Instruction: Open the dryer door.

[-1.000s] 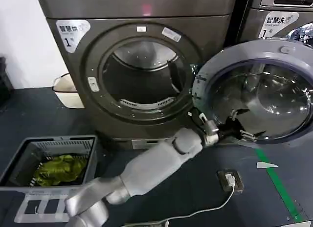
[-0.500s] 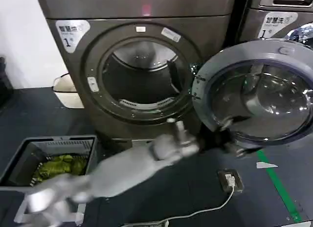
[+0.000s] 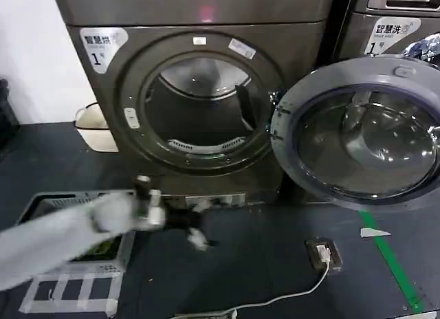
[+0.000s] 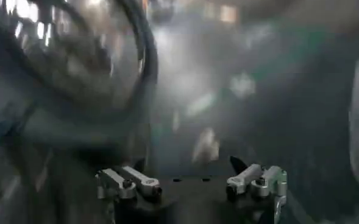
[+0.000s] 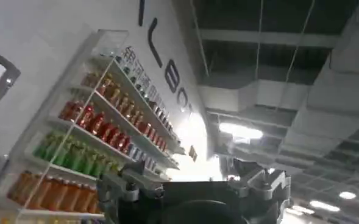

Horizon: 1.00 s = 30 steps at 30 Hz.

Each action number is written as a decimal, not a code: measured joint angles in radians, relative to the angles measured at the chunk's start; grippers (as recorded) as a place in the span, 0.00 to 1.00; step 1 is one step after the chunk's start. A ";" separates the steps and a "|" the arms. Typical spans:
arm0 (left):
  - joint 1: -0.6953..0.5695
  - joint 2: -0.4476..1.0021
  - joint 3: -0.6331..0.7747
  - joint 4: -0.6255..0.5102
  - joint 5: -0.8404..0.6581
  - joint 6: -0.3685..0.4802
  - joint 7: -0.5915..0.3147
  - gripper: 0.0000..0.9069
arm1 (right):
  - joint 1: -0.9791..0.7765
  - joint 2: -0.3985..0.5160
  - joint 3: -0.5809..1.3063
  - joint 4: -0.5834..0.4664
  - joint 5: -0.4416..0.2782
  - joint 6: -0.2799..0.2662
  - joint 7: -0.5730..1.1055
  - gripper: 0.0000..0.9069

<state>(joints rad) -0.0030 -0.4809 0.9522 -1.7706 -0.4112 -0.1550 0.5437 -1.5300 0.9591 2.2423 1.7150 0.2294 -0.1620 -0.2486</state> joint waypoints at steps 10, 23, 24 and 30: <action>0.071 0.394 -0.064 -0.035 0.247 0.011 0.050 1.00 | 0.043 -0.037 -0.006 0.004 -0.075 -0.011 -0.001 1.00; 0.127 0.577 -0.135 0.042 0.418 -0.002 0.047 1.00 | 0.103 -0.055 -0.047 -0.016 -0.097 -0.008 -0.002 1.00; 0.129 0.579 -0.139 0.048 0.422 -0.002 0.048 1.00 | 0.104 -0.055 -0.047 -0.016 -0.097 -0.008 -0.003 1.00; 0.135 0.587 -0.157 0.067 0.444 0.018 0.048 1.00 | 0.097 -0.047 -0.043 -0.007 -0.095 -0.006 -0.005 1.00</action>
<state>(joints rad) 0.1323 0.1058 0.7951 -1.7036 0.0325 -0.1372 0.5914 -1.4326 0.9117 2.1994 1.7076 0.1344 -0.1681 -0.2536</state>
